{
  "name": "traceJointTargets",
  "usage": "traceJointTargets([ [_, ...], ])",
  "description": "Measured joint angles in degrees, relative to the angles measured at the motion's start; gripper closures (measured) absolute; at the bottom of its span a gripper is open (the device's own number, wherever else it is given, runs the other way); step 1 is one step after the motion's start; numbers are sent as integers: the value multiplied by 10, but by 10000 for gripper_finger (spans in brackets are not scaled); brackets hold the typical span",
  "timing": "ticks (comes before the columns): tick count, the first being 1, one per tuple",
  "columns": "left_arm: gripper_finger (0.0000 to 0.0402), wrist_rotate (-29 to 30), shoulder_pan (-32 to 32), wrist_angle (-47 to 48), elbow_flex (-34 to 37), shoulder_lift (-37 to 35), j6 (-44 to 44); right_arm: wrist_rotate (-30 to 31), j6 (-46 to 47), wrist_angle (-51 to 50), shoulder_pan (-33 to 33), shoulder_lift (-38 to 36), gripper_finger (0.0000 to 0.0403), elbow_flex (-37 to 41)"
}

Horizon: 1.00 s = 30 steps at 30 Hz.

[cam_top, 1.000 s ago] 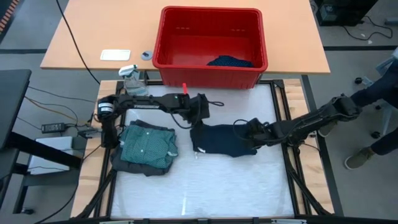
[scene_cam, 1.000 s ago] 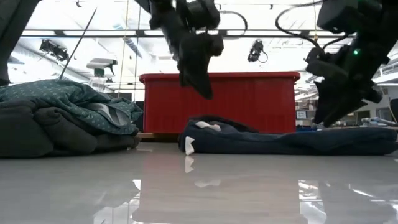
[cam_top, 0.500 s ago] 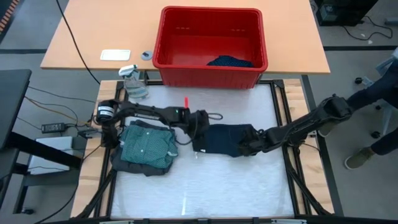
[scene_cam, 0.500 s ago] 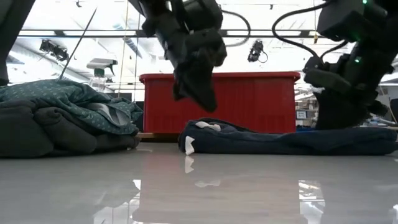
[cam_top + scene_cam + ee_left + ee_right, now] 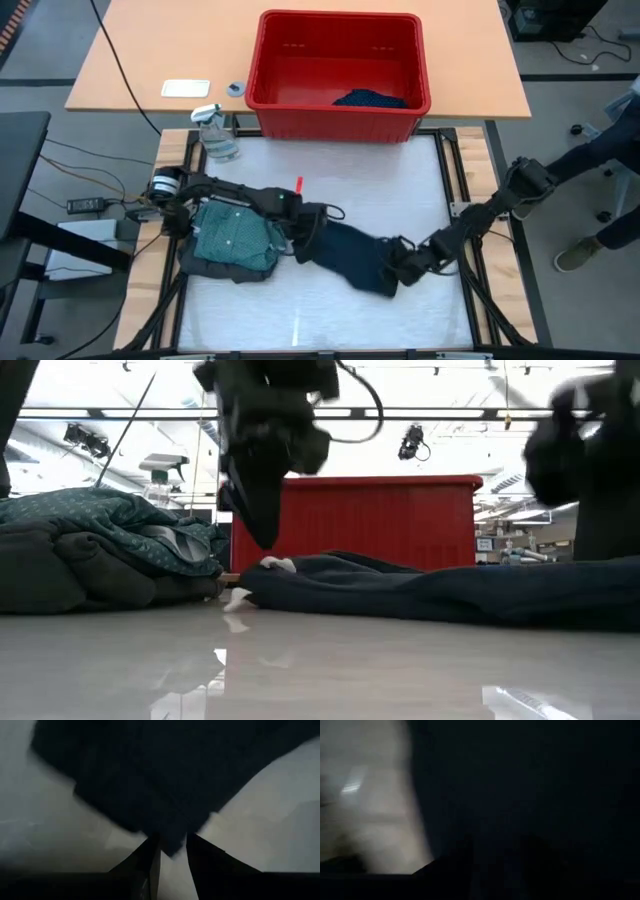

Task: Fold Laundry from Bin
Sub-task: Fold the dark blue short on the table

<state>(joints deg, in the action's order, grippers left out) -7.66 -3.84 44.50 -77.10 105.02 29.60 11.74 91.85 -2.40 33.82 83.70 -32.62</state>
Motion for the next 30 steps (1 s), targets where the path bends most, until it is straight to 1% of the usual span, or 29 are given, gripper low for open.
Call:
traceJointTargets([
  [2, 301, 0, -15, 6, 0, -22, 20, 14, -3, 63, 14, -14, 241, -1],
  [3, 301, 1, -22, 7, 0, -34, 31, 24, -9, 78, 19, -22, 241, -2],
  [6, 301, 13, -51, 8, 0, -68, 76, 52, -51, 70, 18, -47, 241, 0],
  [10, 300, 73, -95, 11, 0, -95, 157, 95, -150, 49, -13, -76, 241, -2],
  [13, 292, 121, -126, 11, 0, -98, 224, 96, -234, 25, -62, -79, 241, -1],
  [16, 275, 162, -150, 4, 0, -81, 284, 87, -317, 6, -117, -63, 241, -2],
  [18, 262, 170, -161, -2, 0, -67, 314, 63, -352, -10, -147, -41, 241, -1],
  [20, 252, 170, -168, -4, 0, -54, 337, 40, -367, -18, -163, -19, 242, -1],
  [22, 246, 170, -173, -7, 0, -42, 353, 27, -357, -34, -159, 3, 242, -2],
  [23, 244, 170, -175, -12, 0, -38, 359, 23, -335, -49, -151, 13, 242, -2],
  [27, 244, 170, -177, -38, 0, -28, 370, 49, -198, -93, -99, 37, 242, -7],
  [29, 244, 171, -177, -48, 0, -26, 371, 49, -132, -91, -63, 40, 242, -5],
  [30, 244, 171, -177, -53, 0, -26, 371, 42, -104, -73, -45, 39, 242, -4],
])
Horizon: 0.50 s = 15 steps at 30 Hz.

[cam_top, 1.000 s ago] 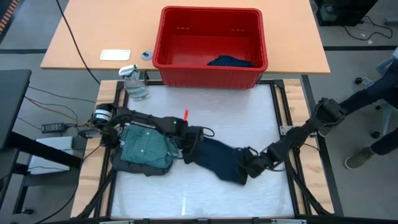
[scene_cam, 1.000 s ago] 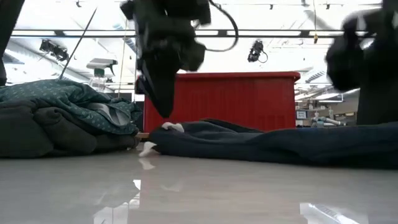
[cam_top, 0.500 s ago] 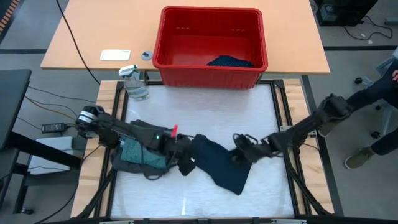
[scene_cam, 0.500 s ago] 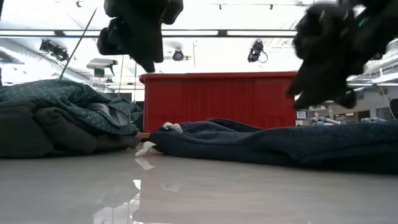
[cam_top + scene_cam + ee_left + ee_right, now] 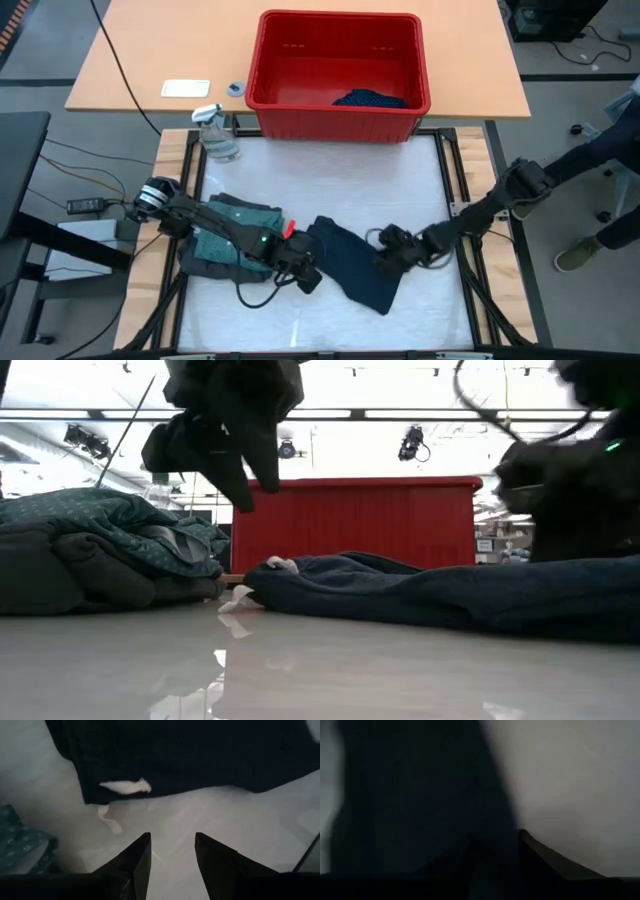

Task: Fold Laundry from Bin
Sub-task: Fold the dark blue short on the table

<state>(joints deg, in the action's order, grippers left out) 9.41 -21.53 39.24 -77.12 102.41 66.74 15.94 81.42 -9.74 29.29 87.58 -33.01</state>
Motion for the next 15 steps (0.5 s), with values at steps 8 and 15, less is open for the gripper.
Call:
traceJointTargets([
  [8, 243, 14, -10, -19, 0, 0, 35, -102, 24, 142, 75, -63, 242, 2],
  [15, 243, 45, -28, -67, 0, 1, 45, 9, -6, -4, 46, -116, 242, 3],
])
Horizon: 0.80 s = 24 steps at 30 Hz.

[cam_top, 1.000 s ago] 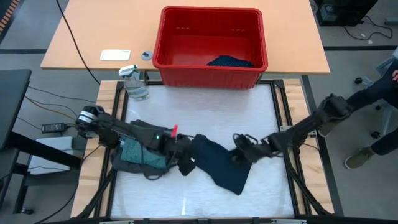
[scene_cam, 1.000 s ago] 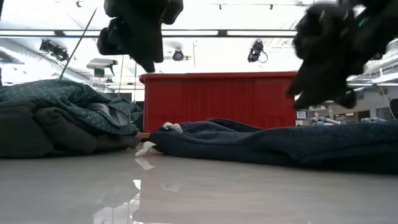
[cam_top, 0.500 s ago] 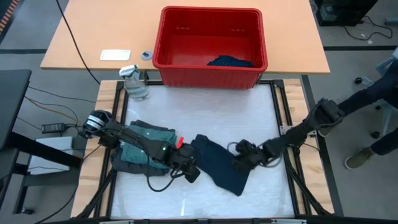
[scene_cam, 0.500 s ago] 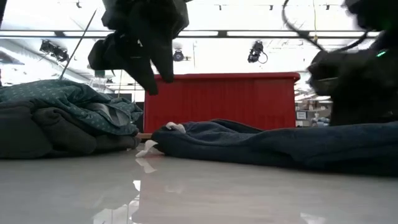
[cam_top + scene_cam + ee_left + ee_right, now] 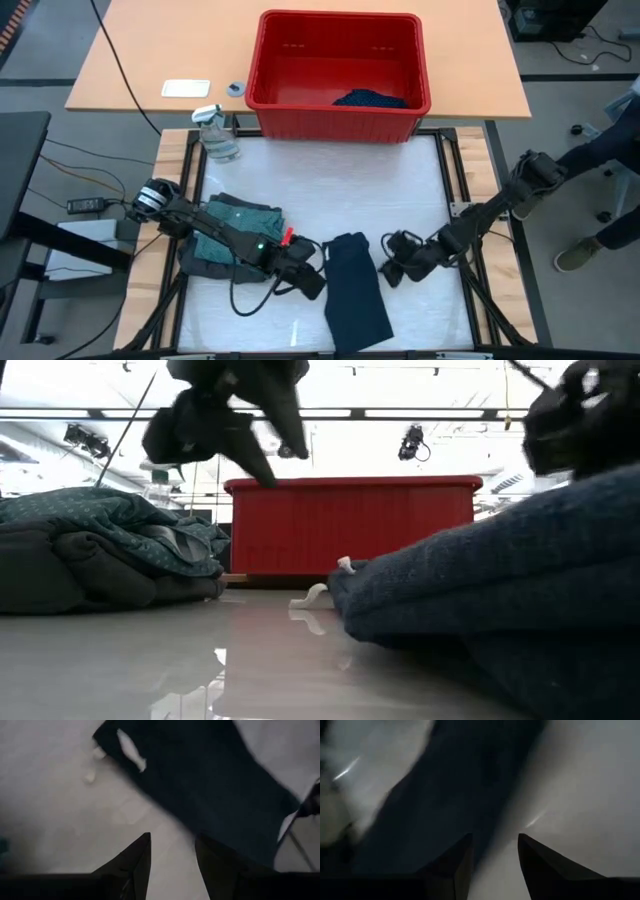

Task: Fold Laundry from Bin
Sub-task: Fold the dark blue short on the table

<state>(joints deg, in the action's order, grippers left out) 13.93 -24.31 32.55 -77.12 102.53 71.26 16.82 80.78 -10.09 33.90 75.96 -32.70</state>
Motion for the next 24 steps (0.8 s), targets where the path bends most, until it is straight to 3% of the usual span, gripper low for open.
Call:
traceJointTargets([
  [3, 241, 0, 9, -52, -1, 18, 2, 36, -17, -29, -11, -15, 238, 0],
  [8, 203, -34, 36, -135, 0, 61, -3, 22, -61, -23, -36, -41, 199, -1],
  [13, 119, -62, 63, -135, 1, 75, -13, -9, -73, -37, -74, -48, 112, -1],
  [18, 32, -70, 84, -69, 0, 74, -16, -60, -86, -30, -120, -33, 18, 3],
  [20, 10, -79, 92, -61, 0, 74, -27, -72, -88, 1, -134, -29, 10, 9],
  [24, 11, -119, 115, -95, 1, 89, -90, -88, -89, 72, -166, -29, 24, 42],
])
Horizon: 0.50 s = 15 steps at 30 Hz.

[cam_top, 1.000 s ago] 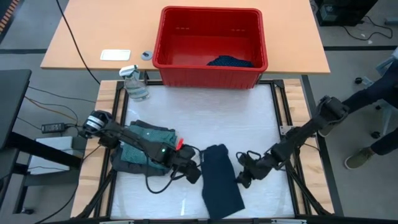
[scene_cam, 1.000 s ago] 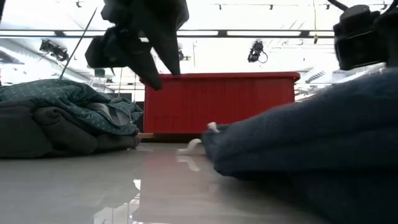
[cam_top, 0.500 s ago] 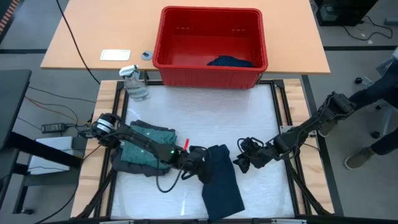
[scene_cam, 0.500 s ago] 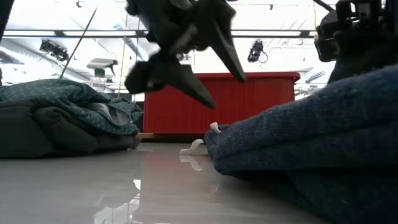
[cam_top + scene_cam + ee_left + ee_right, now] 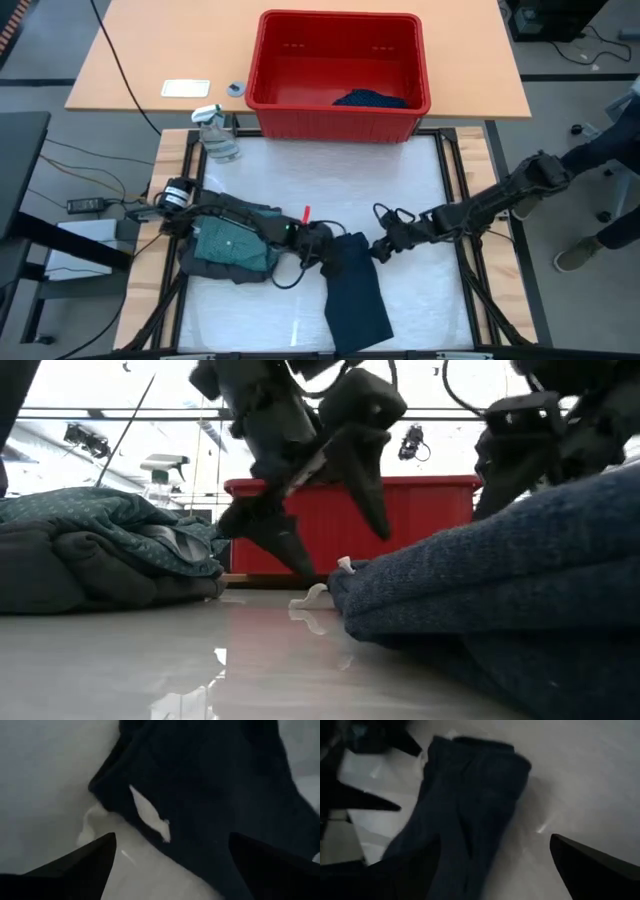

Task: Fold Laundry from Bin
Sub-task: Fold the dark blue short on the table

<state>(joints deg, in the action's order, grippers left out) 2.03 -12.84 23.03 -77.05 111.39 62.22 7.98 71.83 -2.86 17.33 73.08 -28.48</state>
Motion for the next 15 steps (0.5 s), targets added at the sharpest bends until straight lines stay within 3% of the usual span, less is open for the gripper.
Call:
traceJointTargets([
  [5, 12, -52, 29, -33, -1, 26, -41, -59, 34, 108, -38, 10, 19, 57],
  [15, 14, -132, 48, -126, -2, 62, -72, -75, 38, 243, -48, 80, 18, 87],
])
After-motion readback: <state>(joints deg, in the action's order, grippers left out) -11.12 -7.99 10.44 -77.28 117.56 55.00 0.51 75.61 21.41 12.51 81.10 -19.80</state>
